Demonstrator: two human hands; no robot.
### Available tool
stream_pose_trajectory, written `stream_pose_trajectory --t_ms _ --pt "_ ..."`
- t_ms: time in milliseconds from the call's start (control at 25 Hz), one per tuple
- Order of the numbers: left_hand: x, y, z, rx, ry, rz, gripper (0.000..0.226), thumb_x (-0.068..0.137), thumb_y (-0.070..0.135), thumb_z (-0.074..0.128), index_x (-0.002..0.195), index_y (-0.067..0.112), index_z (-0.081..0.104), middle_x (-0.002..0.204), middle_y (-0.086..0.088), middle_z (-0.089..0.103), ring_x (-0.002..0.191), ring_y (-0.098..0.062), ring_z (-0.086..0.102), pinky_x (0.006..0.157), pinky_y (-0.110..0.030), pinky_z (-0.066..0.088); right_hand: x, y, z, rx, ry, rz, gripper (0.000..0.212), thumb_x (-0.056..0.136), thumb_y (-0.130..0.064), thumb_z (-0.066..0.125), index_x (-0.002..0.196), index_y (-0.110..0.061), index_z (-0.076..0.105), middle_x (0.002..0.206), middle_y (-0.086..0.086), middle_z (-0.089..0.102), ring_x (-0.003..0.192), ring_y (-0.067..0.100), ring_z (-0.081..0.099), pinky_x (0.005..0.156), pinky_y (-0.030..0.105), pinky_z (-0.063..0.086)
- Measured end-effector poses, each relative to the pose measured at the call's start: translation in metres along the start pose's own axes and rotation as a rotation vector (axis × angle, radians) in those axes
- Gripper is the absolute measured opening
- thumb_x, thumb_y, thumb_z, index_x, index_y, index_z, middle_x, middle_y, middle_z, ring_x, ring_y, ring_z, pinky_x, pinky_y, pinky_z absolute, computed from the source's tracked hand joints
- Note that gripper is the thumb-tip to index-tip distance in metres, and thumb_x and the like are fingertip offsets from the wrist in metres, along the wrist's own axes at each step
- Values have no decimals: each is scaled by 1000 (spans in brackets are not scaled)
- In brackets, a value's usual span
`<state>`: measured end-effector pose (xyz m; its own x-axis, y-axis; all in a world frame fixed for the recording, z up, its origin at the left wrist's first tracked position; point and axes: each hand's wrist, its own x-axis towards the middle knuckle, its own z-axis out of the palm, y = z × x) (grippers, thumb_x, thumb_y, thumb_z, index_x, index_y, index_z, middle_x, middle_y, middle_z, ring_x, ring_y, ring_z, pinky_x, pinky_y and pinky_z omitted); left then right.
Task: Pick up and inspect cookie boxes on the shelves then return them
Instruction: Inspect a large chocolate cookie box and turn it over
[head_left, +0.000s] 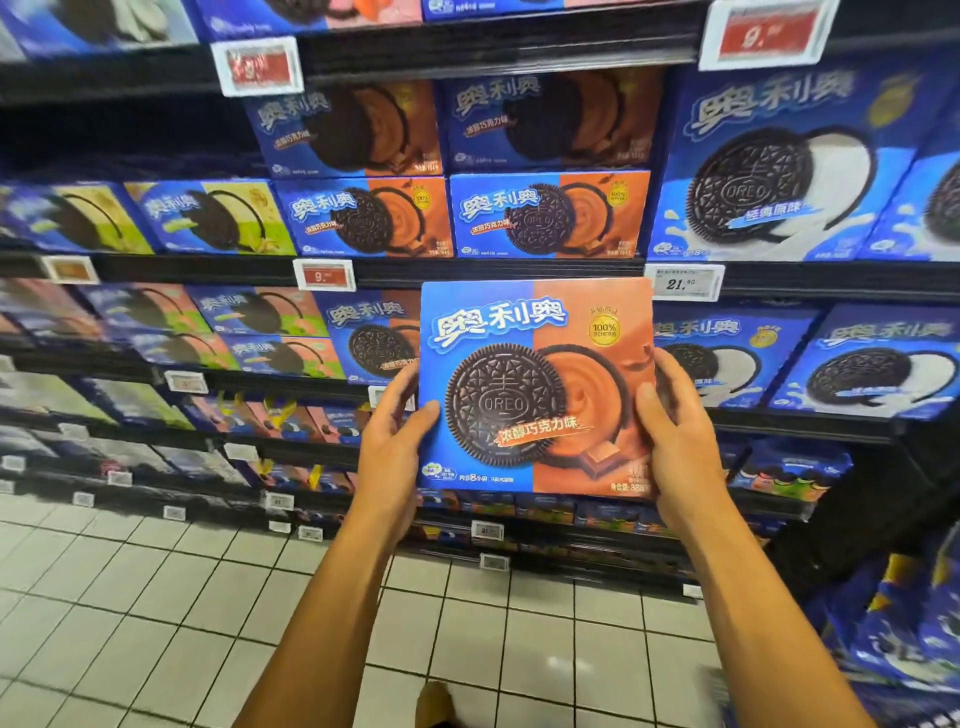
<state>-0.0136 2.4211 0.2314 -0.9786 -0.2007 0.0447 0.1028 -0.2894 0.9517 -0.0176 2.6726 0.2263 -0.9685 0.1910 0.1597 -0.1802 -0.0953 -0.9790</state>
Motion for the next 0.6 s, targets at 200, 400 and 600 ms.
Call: stream_pose_trajectory --t_ms 200,400,600 --pt "-5 8 -15 -105 23 36 41 95 -1 52 129 22 60 119 5 72 100 -13 71 75 -25 58 -7 -13 11 -105 -97 -15 58 93 -53 50 149 -42 41 136 -26 59 120 -6 57 98 21 49" --pt "-2 26 -30 -219 -5 97 44 94 -1 51 133 17 57 117 2 73 98 -13 72 74 -25 58 0 -32 38 -120 -202 -41 60 94 -60 44 151 -52 28 142 -35 48 128 -11 48 107 24 40" --pt "12 54 -65 -326 -61 58 37 95 4 47 126 16 64 129 -2 67 109 -14 68 81 -25 57 -7 -39 89 -98 -65 -94 45 94 -58 46 138 -63 37 122 -46 55 116 -17 54 91 10 46"
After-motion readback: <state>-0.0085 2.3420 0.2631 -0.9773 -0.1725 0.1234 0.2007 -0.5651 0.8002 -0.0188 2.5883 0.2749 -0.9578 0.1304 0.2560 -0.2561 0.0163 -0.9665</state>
